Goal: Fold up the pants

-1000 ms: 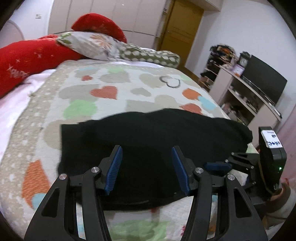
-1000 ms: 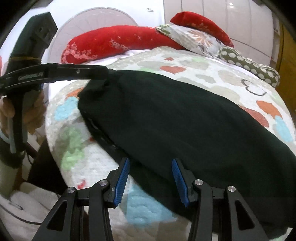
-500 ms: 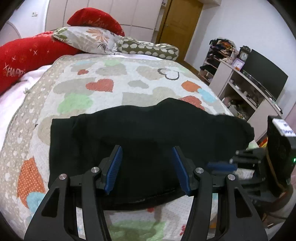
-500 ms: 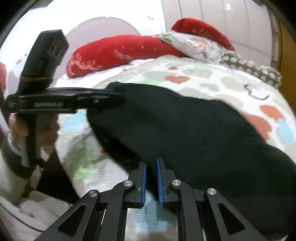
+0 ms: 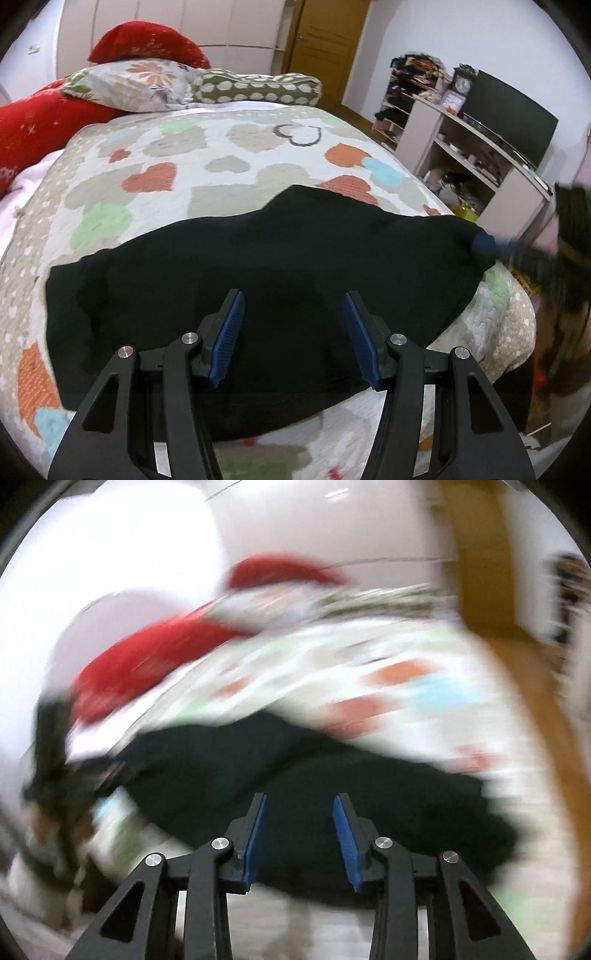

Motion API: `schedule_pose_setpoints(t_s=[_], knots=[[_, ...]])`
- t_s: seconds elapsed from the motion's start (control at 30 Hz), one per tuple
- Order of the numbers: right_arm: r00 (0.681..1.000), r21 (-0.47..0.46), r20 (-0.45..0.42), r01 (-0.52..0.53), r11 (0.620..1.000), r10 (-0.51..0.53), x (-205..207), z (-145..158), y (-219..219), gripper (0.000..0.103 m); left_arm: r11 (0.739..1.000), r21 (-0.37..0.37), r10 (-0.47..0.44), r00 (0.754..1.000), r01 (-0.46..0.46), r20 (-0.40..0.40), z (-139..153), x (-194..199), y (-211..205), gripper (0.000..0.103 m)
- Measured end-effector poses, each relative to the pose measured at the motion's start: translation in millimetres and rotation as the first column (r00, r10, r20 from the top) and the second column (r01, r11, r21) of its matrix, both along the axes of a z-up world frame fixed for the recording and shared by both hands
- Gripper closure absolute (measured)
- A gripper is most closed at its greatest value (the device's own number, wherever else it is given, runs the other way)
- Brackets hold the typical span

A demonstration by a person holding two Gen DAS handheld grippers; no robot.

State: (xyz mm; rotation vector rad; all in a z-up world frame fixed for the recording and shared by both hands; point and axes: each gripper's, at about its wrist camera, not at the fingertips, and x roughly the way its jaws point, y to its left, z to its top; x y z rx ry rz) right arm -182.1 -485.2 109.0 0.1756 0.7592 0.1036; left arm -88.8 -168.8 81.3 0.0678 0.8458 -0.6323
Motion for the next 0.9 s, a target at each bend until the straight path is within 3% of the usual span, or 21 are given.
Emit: schedule_pose_setpoints(t_s=[0.07, 0.13, 0.27, 0.33, 0.37, 0.47, 0.53, 0.57, 0.6, 0.73, 0.83, 0.87, 0.9], knots=[[0.987, 0.016, -0.006, 0.158, 0.987, -0.158, -6, 8, -49, 0.063, 1.000, 0.000, -0.022, 1.000, 0.022, -0.003, -2, 0, -10, 0.048], [0.968, 0.063, -0.075, 0.246, 0.967, -0.241, -6, -1, -86, 0.062, 0.999, 0.002, -0.055, 0.998, 0.055, -0.008, -4, -2, -23, 0.048], [0.960, 0.201, -0.170, 0.254, 0.946, -0.222, 0, -34, -107, 0.063, 0.994, 0.029, -0.108, 0.994, 0.108, -0.028, -16, -4, -43, 0.048], [0.973, 0.201, -0.140, 0.209, 0.957, -0.183, 3, -37, -96, 0.076, 0.992, 0.053, -0.110, 0.993, 0.113, -0.050, -24, -3, -49, 0.048], [0.981, 0.156, -0.097, 0.183, 0.971, -0.170, 5, -30, -84, 0.089, 0.992, 0.059, -0.106, 0.993, 0.110, -0.059, -27, -2, -50, 0.048], [0.989, 0.050, 0.102, 0.102, 0.994, -0.107, 0, 3, -54, 0.092, 0.994, 0.055, -0.089, 0.992, 0.094, -0.086, -32, 2, -49, 0.048], [0.981, -0.061, 0.180, 0.084, 0.995, -0.072, -5, 12, -43, 0.092, 0.995, 0.046, -0.082, 0.992, 0.086, -0.095, -32, 4, -49, 0.048], [0.981, -0.118, 0.171, 0.114, 0.987, -0.093, -5, 10, -45, 0.092, 0.995, 0.044, -0.081, 0.992, 0.086, -0.097, -33, 4, -49, 0.048], [0.984, -0.140, 0.109, 0.156, 0.978, -0.141, -4, 2, -55, 0.091, 0.995, 0.044, -0.083, 0.992, 0.088, -0.098, -33, 4, -49, 0.048], [0.969, 0.118, -0.047, 0.246, 0.962, -0.242, -6, -25, -112, 0.089, 0.994, 0.051, -0.096, 0.990, 0.102, -0.107, -39, 3, -53, 0.048], [0.975, 0.085, -0.065, 0.216, 0.973, -0.211, 7, -32, -110, 0.087, 0.993, 0.056, -0.095, 0.989, 0.102, -0.113, -43, 2, -55, 0.048], [0.979, 0.090, -0.074, 0.198, 0.976, -0.192, 11, -33, -107, 0.084, 0.993, 0.059, -0.095, 0.989, 0.102, -0.112, -44, 2, -56, 0.048], [0.986, 0.107, -0.086, 0.155, 0.982, -0.146, 20, -36, -102, 0.072, 0.993, 0.062, -0.096, 0.989, 0.103, -0.111, -43, 1, -56, 0.048]])
